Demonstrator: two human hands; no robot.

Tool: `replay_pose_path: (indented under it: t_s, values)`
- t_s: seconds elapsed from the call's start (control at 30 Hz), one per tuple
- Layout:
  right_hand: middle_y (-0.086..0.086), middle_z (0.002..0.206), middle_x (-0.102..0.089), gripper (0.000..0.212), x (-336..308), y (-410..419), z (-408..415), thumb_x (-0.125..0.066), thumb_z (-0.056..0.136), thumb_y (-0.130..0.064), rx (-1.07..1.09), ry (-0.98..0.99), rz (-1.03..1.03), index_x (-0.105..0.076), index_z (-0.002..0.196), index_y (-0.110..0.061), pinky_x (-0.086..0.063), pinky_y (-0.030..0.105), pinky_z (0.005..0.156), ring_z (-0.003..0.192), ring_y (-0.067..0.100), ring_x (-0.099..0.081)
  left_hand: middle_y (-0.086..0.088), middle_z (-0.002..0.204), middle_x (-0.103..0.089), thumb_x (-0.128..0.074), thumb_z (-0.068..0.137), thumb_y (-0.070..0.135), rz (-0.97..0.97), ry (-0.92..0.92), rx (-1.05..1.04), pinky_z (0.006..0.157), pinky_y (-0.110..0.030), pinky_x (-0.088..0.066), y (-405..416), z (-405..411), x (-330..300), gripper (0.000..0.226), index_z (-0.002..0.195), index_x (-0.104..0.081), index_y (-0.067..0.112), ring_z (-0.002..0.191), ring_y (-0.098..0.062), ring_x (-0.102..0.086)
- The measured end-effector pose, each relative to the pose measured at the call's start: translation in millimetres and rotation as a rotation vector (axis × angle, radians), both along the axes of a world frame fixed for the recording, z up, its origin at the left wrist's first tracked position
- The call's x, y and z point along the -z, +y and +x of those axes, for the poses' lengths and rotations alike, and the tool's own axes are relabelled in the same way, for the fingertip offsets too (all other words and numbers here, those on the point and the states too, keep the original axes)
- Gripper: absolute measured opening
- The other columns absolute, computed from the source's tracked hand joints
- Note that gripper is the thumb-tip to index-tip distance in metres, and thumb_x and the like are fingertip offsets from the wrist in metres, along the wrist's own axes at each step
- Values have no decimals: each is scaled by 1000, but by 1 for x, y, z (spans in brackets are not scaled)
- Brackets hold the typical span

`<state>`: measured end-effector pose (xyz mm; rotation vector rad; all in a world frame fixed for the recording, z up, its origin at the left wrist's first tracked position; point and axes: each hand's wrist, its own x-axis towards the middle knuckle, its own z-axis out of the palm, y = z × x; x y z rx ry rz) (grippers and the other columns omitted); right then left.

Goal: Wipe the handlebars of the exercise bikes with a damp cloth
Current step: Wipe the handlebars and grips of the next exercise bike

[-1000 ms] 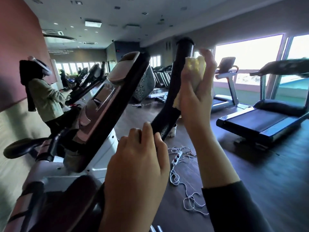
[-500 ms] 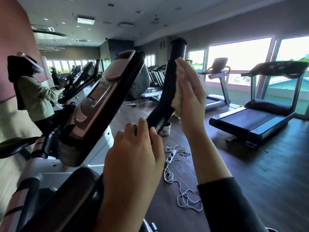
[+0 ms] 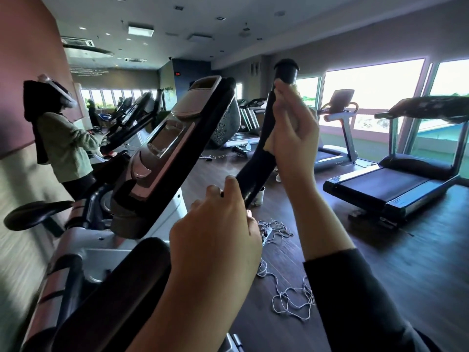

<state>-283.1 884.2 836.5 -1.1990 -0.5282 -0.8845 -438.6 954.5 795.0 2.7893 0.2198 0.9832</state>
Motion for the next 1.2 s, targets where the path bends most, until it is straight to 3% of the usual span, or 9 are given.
replay_pose_path:
  t_s: [0.17, 0.3, 0.43, 0.5, 0.6, 0.8, 0.93, 1.0, 1.2]
  values:
    - [-9, 119, -64, 32, 24, 9, -10, -55, 90, -13, -2, 19, 30, -67, 119, -20, -43, 33, 105, 121, 16, -52, 11, 120, -52, -40, 95, 42, -17, 30, 0, 71, -29, -34, 10, -9, -1, 39, 132, -30, 33, 108, -19, -57]
    - [-3, 125, -63, 36, 30, 8, -11, -52, 89, -22, -56, 39, 25, -62, 124, -28, -41, 51, 105, 124, 21, -53, 9, 115, -54, -40, 95, 42, -7, 8, 33, 72, -30, -39, 15, -11, 1, 38, 131, -32, 32, 104, -19, -59]
    - [4, 119, -60, 36, 9, 0, -15, -52, 89, -23, -24, 36, -48, -56, 125, -22, -51, 41, 90, 102, 20, -59, 10, 117, -55, -40, 96, 41, 2, -12, 44, 71, -28, -36, 16, -11, 4, 39, 132, -32, 32, 105, -17, -59]
    - [7, 114, -59, 33, 13, 1, -17, -54, 89, -22, -22, 14, -62, -54, 121, -25, -52, 46, 84, 94, 24, -58, 10, 120, -54, -41, 96, 41, 7, -18, 53, 70, -27, -34, 17, -10, 5, 40, 133, -31, 31, 107, -16, -59]
    - [6, 111, -60, 30, 18, 2, -14, -57, 86, -21, -10, 19, -54, -53, 113, -33, -51, 57, 81, 97, 35, -57, 9, 119, -54, -41, 96, 39, 25, -23, 53, 70, -27, -35, 17, -8, 6, 40, 134, -31, 29, 107, -16, -58]
    - [-5, 112, -60, 30, 26, 6, -15, -58, 85, -22, 30, 24, -24, -57, 114, -32, -49, 55, 90, 106, 28, -56, 9, 120, -53, -41, 96, 39, 17, -36, 72, 72, -27, -37, 18, -6, 8, 43, 136, -28, 28, 109, -15, -57]
    - [-14, 91, -60, 14, 14, 2, -15, -58, 89, -21, 10, 4, -11, -58, 102, -24, -53, 53, 75, 86, 24, -59, 9, 119, -52, -40, 96, 39, 22, -26, 62, 70, -27, -35, 17, -5, 8, 41, 134, -29, 29, 108, -16, -57]
    - [-8, 87, -60, 9, 4, 0, -11, -57, 89, -25, 29, -9, -20, -55, 97, -22, -52, 54, 71, 81, 23, -59, 9, 118, -53, -41, 96, 38, 18, -23, 58, 70, -26, -35, 17, -5, 8, 41, 134, -29, 29, 107, -16, -57]
    - [-7, 116, -63, 33, 29, 8, -19, -38, 97, -42, 16, 42, -52, -57, 122, -33, -41, 48, 105, 116, 22, -53, 7, 116, -52, -40, 97, 38, 36, -29, 66, 69, -27, -34, 18, -5, 10, 43, 136, -27, 28, 106, -17, -57]
